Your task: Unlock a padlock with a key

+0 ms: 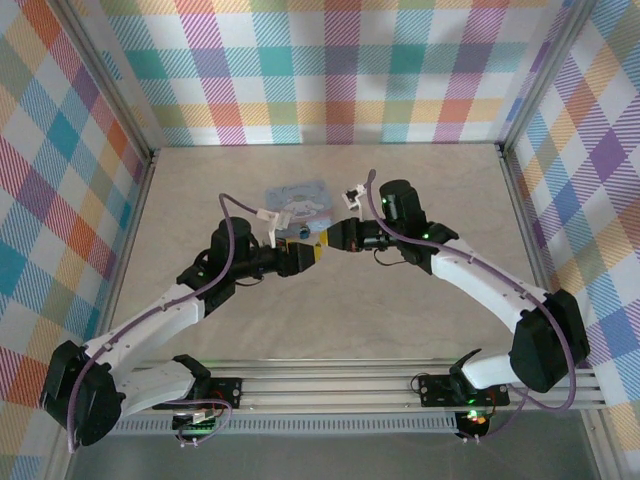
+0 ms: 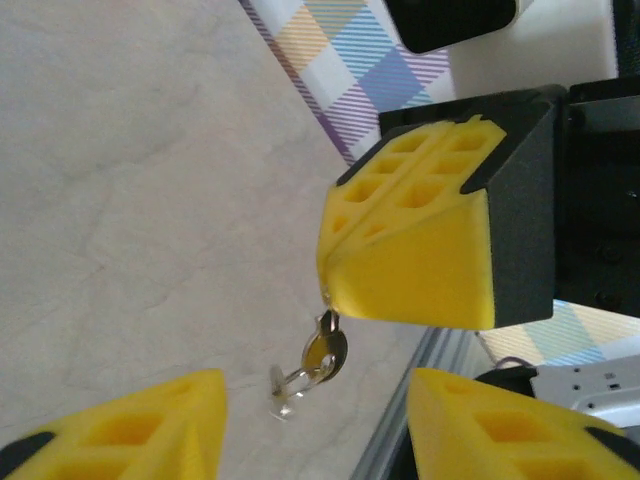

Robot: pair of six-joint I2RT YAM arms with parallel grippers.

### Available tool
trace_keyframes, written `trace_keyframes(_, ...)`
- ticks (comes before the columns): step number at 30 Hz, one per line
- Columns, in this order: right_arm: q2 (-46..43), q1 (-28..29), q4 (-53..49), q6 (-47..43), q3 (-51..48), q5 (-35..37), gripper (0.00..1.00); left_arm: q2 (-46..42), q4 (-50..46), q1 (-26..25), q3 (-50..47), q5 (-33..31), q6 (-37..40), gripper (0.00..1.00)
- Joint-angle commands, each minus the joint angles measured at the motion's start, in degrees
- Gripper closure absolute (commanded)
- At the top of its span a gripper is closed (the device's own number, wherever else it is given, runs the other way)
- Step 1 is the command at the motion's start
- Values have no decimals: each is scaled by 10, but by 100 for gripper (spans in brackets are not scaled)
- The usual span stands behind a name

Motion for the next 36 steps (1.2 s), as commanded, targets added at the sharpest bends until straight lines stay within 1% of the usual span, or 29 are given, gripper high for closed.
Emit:
trace_keyframes(1, 1, 6, -144, -118, 59, 65, 100, -29, -50, 8, -3, -65, 8, 43)
trace_keyframes(4, 2, 7, -199, -163, 79, 95, 100, -31, -51, 13, -10, -73, 0, 43)
trace_keyframes(7, -4, 7, -201, -176, 77, 98, 100, -26, -27, 14, -18, -57, -9, 45)
trace_keyframes(11, -17, 7, -160, -160, 55, 84, 100, -23, 48, 14, -34, -4, -25, 49)
trace_keyframes(15, -26, 6, -90, -123, 25, 58, 100, -15, 92, 14, -35, 32, -44, 52)
trace_keyframes(17, -32, 6, -45, -96, 5, 44, 100, -5, 116, 14, -35, 47, -64, 52)
trace_keyframes(19, -35, 6, 1, -69, -15, 29, 100, 8, 132, 14, -31, 58, -84, 49)
trace_keyframes(24, -38, 5, 64, -28, -35, 12, 100, 24, 166, 14, -36, 60, -123, 48)
trace_keyframes(30, -42, 5, 101, 1, -48, 2, 100, 44, 229, 16, -54, 63, -171, 53)
trace_keyframes(33, -45, 5, 117, 13, -56, 1, 100, 50, 242, 16, -57, 66, -178, 55)
trace_keyframes(36, -48, 5, 125, 21, -61, 3, 100, 49, 236, 16, -55, 70, -175, 56)
